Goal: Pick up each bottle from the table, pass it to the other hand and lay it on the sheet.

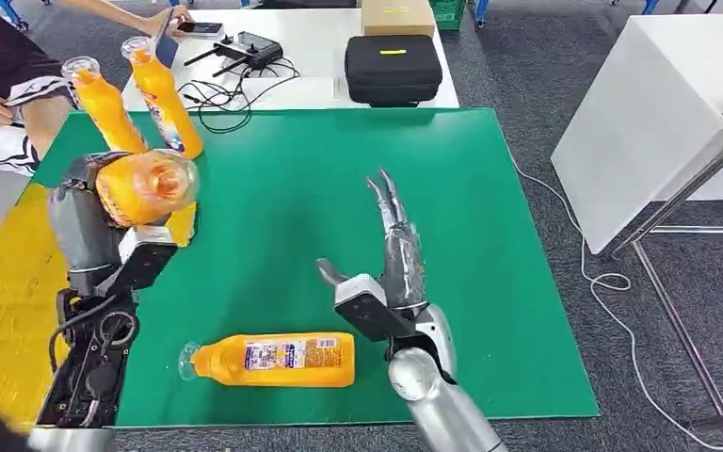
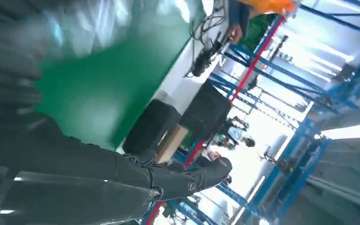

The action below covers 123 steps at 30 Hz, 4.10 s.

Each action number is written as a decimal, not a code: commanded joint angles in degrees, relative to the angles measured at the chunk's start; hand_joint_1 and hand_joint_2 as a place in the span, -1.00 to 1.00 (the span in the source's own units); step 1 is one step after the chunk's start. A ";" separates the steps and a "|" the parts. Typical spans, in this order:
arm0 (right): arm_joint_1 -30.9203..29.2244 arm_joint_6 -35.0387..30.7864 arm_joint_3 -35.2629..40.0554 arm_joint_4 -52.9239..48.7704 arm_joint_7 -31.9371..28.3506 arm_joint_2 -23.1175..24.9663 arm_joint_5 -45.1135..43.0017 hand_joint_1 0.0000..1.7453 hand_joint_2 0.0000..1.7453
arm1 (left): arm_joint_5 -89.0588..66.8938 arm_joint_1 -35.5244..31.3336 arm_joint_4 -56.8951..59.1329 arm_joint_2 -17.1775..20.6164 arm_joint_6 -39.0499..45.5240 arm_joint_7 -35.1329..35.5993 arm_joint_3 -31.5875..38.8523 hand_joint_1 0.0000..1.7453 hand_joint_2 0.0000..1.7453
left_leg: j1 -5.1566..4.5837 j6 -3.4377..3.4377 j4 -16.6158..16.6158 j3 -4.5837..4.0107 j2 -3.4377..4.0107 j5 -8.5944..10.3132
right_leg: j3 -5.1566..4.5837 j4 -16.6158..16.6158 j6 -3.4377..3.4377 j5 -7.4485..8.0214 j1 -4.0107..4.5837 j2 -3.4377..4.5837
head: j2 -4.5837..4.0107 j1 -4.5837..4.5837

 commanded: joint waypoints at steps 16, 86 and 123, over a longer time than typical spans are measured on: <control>7.88 3.50 -3.43 -14.89 3.93 -5.50 4.08 -1.00 1.00 | -34.29 -15.48 43.18 17.13 -20.17 24.29 -14.27 1.00 1.00 | 0.03 0.01 -0.05 0.23 0.12 -0.09 | 0.20 0.00 0.03 -0.11 0.06 0.04 | 0.00 -0.02; -5.89 27.03 13.68 35.05 30.87 -2.52 41.05 1.00 1.00 | 38.36 4.55 -15.36 -6.88 -44.87 -16.68 -3.76 -1.00 1.00 | -0.03 0.01 -0.10 0.75 -0.12 -0.02 | 0.78 -0.15 0.02 -0.02 -0.01 -0.22 | 0.00 -0.02; 1.50 -13.85 -16.61 5.75 2.91 2.03 8.59 1.00 1.00 | 58.53 10.39 -14.40 -10.78 -64.53 -5.57 0.42 -1.00 1.00 | -0.06 0.08 -0.14 0.52 -0.06 0.00 | 0.61 -0.13 0.04 -0.06 -0.03 -0.23 | 0.00 0.00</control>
